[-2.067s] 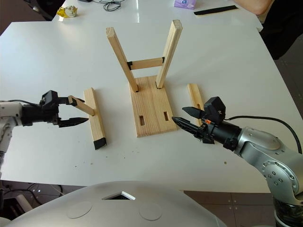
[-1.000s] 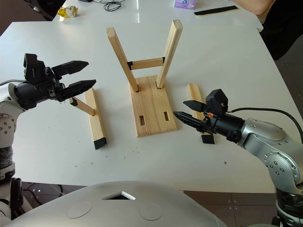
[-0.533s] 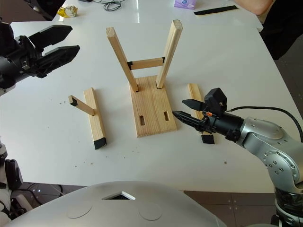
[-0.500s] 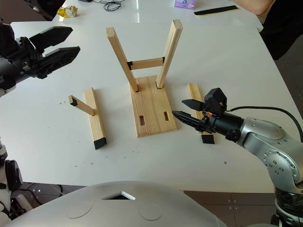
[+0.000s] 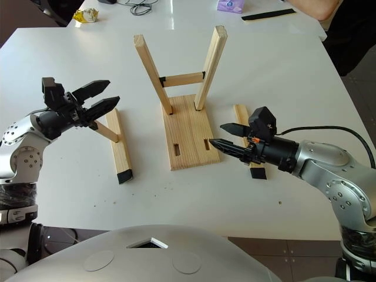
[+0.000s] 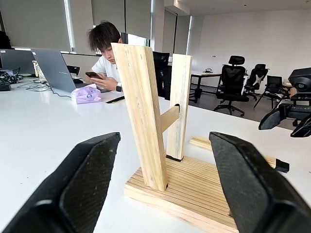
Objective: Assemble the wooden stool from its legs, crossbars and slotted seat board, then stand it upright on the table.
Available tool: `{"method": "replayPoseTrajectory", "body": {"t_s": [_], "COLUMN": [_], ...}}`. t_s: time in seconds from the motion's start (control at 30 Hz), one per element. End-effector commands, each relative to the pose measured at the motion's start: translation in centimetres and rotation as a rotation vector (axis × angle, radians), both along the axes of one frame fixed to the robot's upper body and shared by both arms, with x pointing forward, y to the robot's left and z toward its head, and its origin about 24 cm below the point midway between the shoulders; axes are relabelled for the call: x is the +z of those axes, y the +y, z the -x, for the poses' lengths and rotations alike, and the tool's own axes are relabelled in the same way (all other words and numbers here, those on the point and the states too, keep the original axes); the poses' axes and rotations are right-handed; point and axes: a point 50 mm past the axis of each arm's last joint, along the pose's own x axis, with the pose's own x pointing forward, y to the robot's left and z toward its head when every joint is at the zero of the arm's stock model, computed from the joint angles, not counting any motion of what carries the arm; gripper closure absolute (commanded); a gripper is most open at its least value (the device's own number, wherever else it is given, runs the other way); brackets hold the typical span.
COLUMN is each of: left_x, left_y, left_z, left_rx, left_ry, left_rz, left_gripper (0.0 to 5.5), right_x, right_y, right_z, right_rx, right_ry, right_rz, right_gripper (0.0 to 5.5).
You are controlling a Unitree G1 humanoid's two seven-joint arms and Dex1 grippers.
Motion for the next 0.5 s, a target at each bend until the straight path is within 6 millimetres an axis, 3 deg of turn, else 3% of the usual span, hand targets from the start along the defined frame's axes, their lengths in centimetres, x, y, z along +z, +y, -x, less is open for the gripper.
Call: {"method": "replayPoseTrajectory", "body": {"t_s": [0.03,0.13,0.23,0.3,0.43,0.5], "left_x": [2.3,5.8,9.3,10.3,9.5,10.9], "left_y": [-0.5,-0.3,1.9,3.4,5.4,5.4], "left_z": [0.3,-0.3,-1.1,-0.8,4.8,5.9], "left_rx": [-0.062,-0.059,0.023,0.061,-0.285,-0.443], "left_ry": [0.014,-0.045,-0.065,-0.036,0.230,0.311], "left_rz": [0.022,0.066,0.100,0.042,-0.230,-0.176], "left_gripper": [2.08,2.08,2.08,2.08,2.08,2.08], "right_x": [-0.1,-0.1,-0.2,-0.3,-0.3,-0.4], "right_y": [0.2,0.3,0.4,0.4,0.1,0.0], "right_z": [0.5,0.9,1.5,2.0,3.5,4.2], "right_rx": [-0.020,-0.044,-0.070,-0.094,-0.171,-0.216], "right_ry": [-0.003,-0.008,-0.012,-0.014,-0.019,-0.022], "right_rz": [0.000,-0.011,-0.020,-0.021,-0.022,-0.031], "right_gripper": [2.52,2.52,2.52,2.52,2.52,2.52]}}
